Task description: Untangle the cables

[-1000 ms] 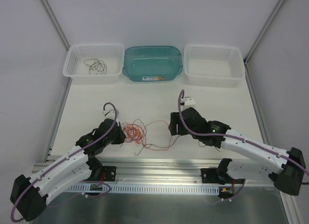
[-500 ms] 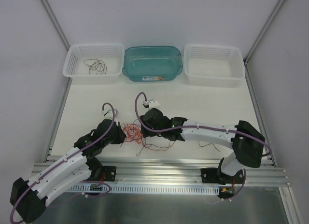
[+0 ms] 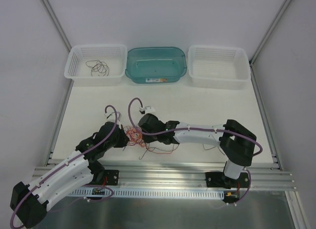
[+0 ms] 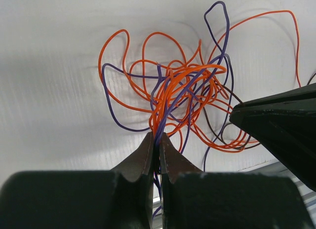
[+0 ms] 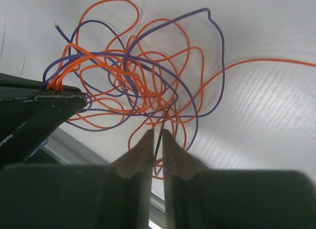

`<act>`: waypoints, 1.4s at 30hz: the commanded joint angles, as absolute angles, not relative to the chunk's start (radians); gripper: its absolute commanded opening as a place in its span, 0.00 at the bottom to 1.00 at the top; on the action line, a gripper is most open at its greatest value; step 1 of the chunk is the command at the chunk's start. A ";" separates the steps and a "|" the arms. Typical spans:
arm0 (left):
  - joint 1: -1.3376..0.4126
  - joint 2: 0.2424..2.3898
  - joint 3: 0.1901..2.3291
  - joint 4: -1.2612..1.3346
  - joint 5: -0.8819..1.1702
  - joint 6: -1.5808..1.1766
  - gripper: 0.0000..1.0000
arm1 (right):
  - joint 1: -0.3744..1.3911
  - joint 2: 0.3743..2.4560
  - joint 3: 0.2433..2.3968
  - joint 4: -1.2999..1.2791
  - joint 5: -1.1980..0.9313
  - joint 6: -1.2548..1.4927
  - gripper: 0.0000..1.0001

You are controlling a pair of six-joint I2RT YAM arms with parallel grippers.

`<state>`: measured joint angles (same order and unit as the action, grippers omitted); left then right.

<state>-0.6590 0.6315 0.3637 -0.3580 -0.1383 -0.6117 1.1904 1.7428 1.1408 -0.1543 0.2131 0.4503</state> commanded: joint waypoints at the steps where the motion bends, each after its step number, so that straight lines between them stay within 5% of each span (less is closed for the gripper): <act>1: -0.650 0.623 0.373 -0.362 -0.141 -0.601 0.00 | 1.193 1.720 1.174 -0.155 0.218 0.463 0.11; 4: -0.650 0.627 0.370 -0.361 -0.153 -0.601 0.00 | 1.195 1.663 1.163 -0.179 0.248 0.446 0.01; 29: -0.652 0.655 0.373 -0.362 -0.166 -0.618 0.01 | 1.091 0.796 0.889 -0.658 0.816 0.406 0.01; 42: -0.652 0.638 0.440 -0.365 -0.028 -0.598 0.37 | 0.885 0.779 0.612 -0.874 0.804 0.712 0.05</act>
